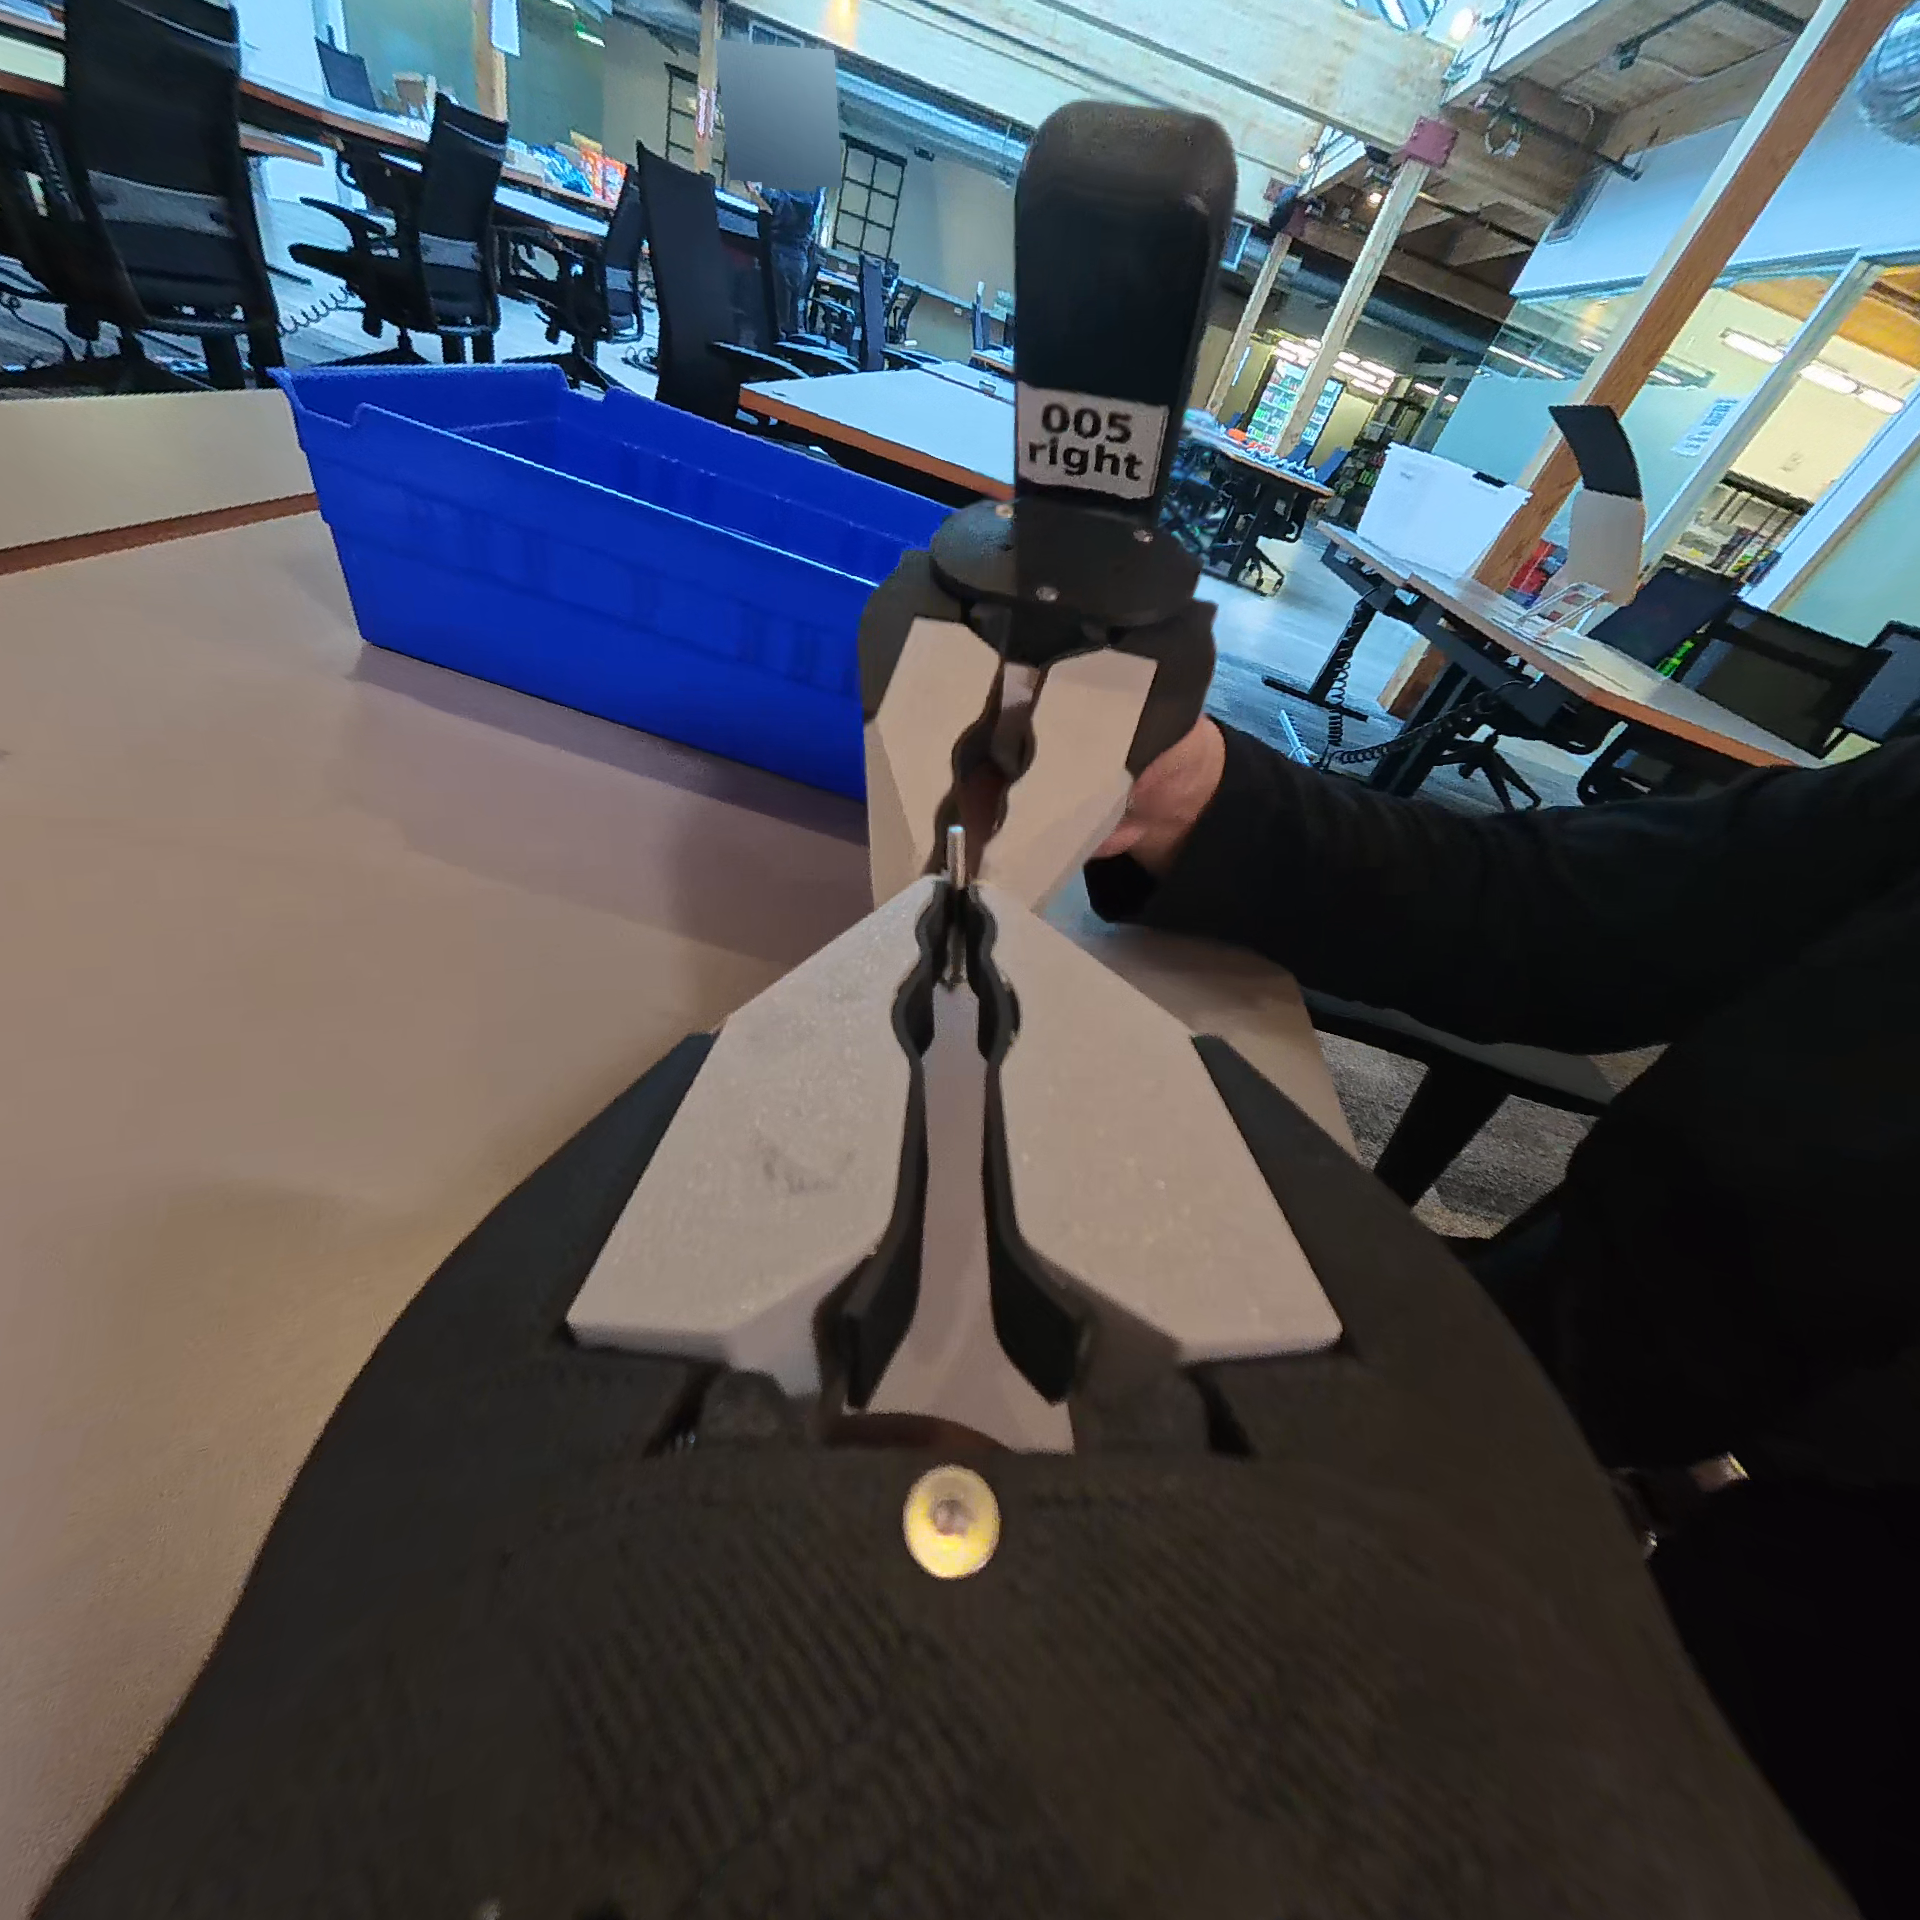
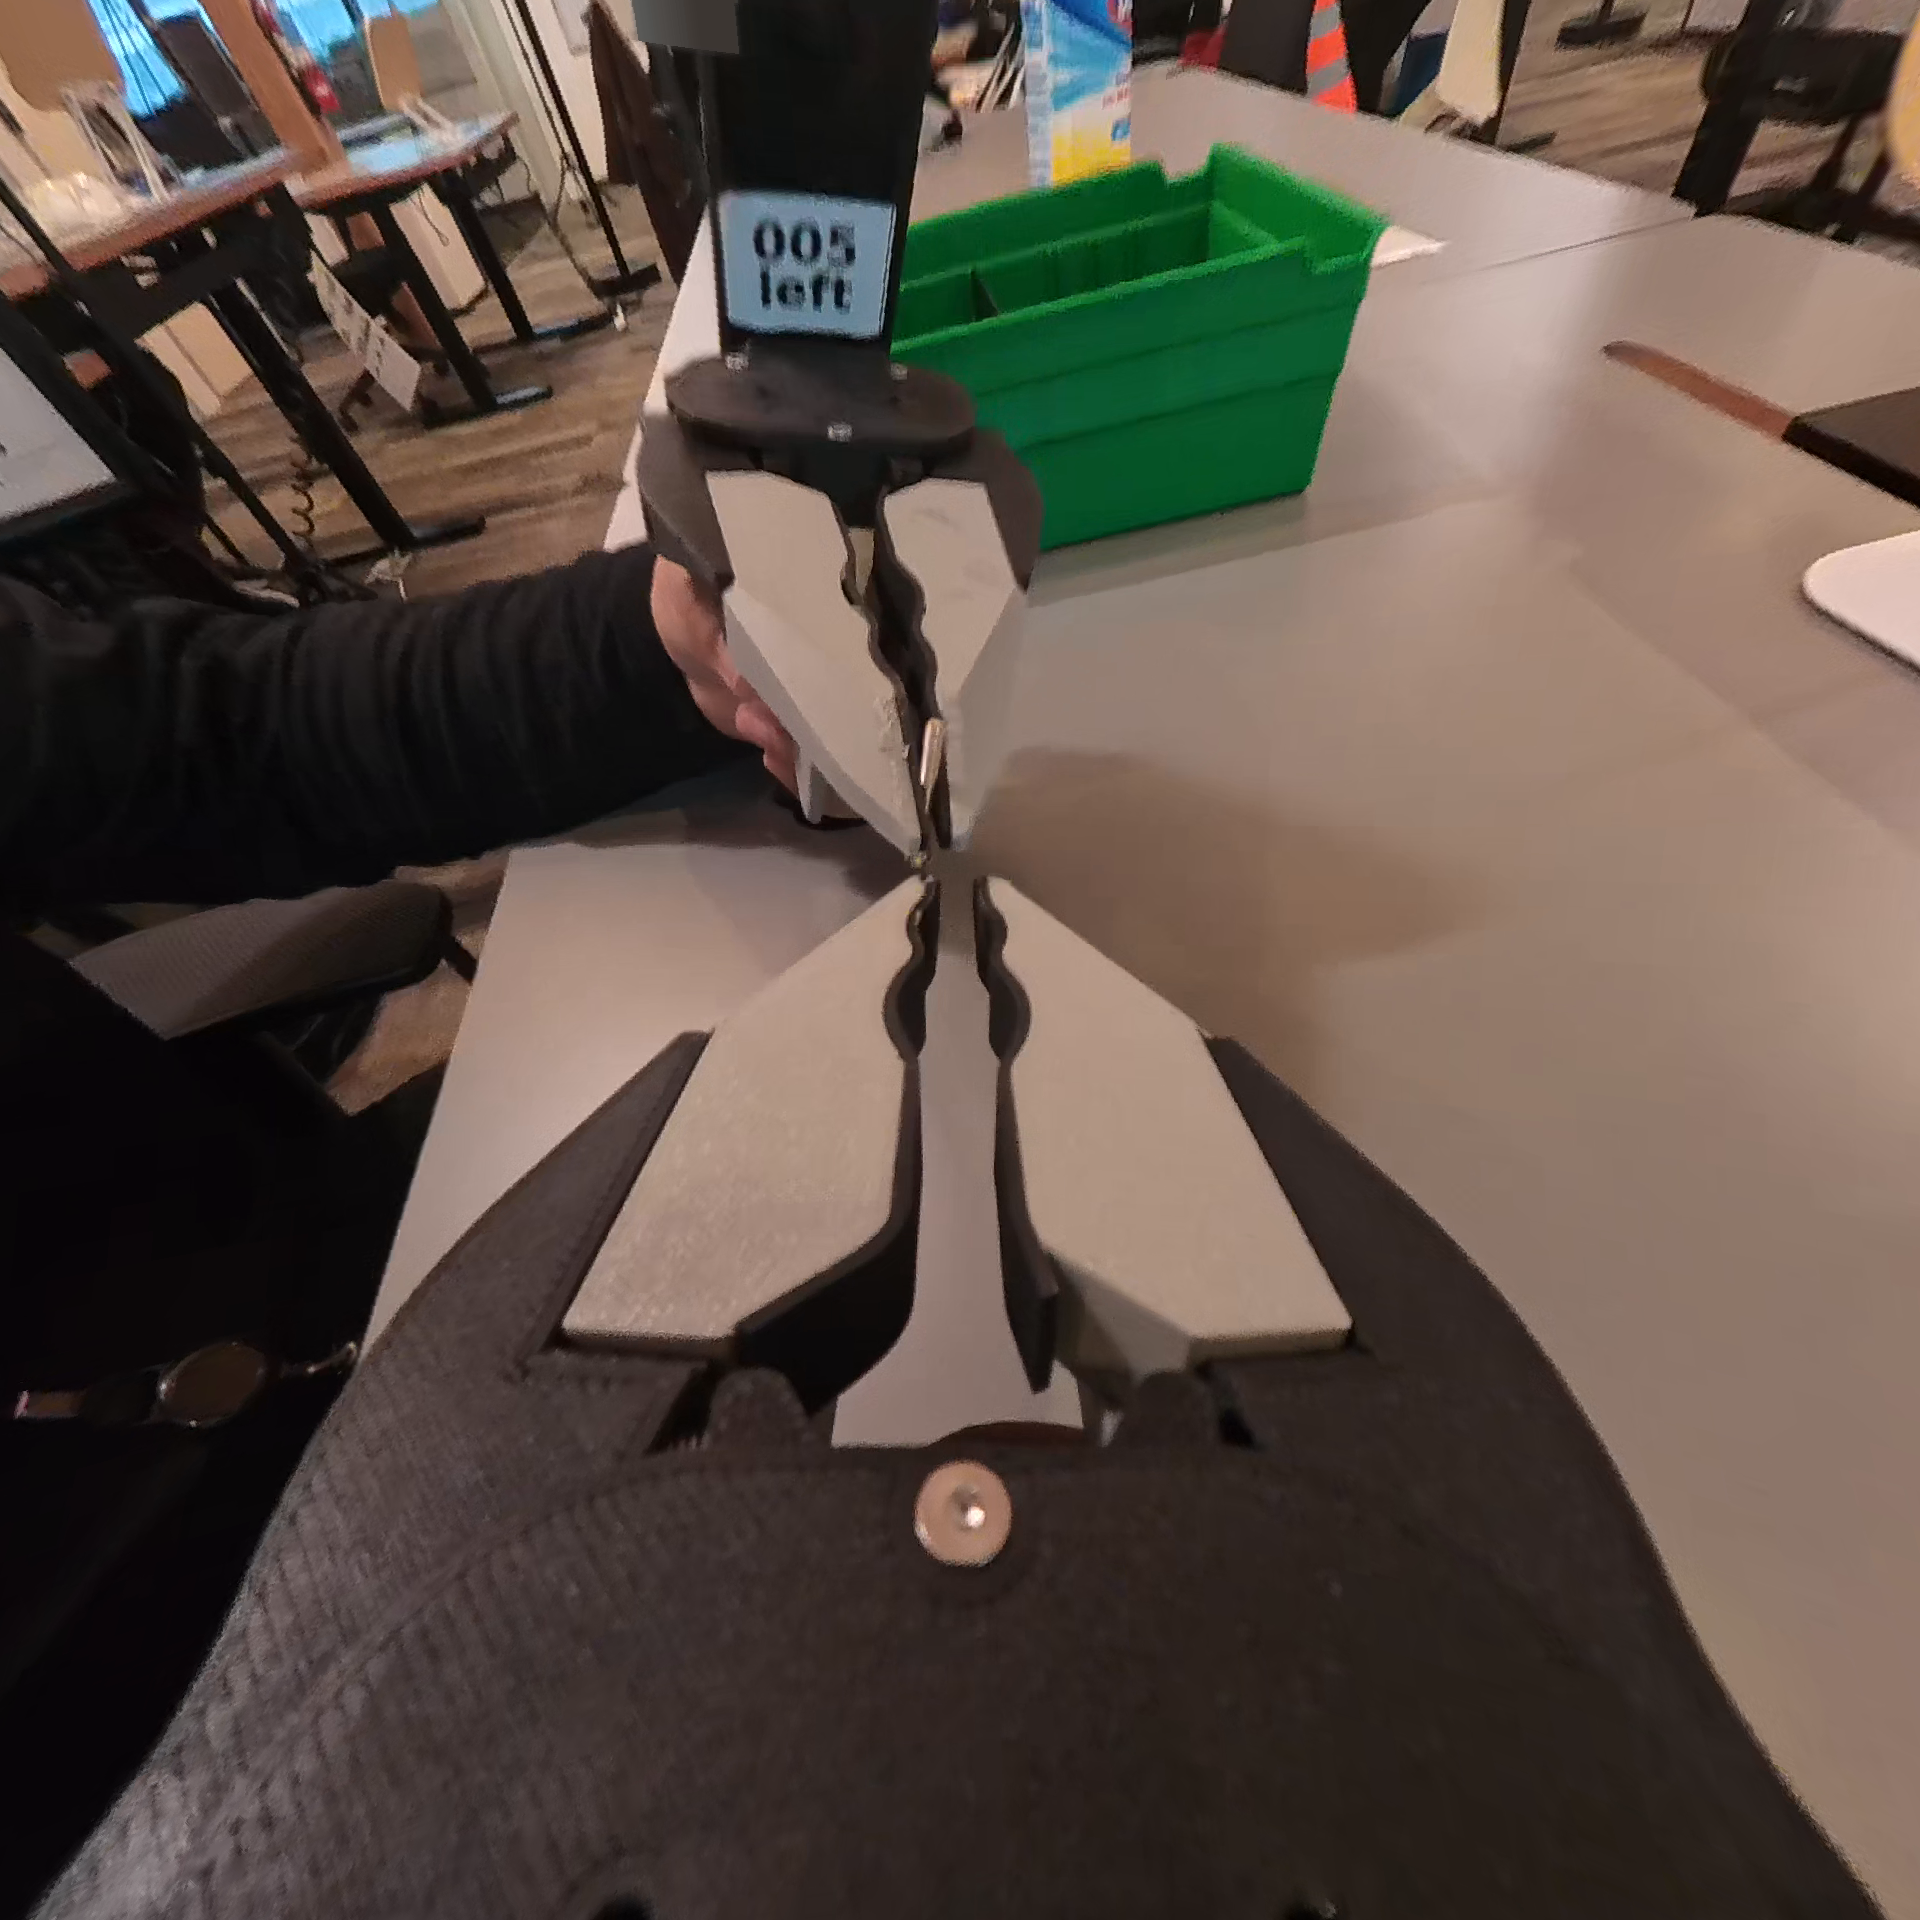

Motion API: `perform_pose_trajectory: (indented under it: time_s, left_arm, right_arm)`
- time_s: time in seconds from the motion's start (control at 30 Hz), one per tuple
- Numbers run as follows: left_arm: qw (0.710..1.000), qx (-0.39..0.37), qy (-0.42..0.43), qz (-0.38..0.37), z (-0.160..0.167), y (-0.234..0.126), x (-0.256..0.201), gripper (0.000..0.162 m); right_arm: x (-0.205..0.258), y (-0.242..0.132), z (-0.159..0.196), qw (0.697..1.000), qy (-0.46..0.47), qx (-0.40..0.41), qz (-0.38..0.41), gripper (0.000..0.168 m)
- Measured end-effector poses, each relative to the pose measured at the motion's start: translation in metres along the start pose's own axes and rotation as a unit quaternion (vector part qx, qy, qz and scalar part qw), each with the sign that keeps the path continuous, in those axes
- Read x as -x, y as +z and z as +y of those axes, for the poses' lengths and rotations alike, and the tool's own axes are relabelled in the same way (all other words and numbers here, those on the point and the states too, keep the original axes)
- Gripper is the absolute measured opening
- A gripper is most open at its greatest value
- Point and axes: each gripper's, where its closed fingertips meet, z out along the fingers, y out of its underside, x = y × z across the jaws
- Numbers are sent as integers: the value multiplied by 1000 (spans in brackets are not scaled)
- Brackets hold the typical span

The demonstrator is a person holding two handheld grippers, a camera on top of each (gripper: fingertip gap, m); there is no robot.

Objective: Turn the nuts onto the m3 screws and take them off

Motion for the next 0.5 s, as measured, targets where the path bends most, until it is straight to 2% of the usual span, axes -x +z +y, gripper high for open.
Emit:
perform_pose_trajectory:
  time_s: [0.5]
  left_arm:
    - [1000,-5,-9,13,-1,1,-4,0]
  right_arm:
    - [3,-17,-28,997,10,-80,-16,5]
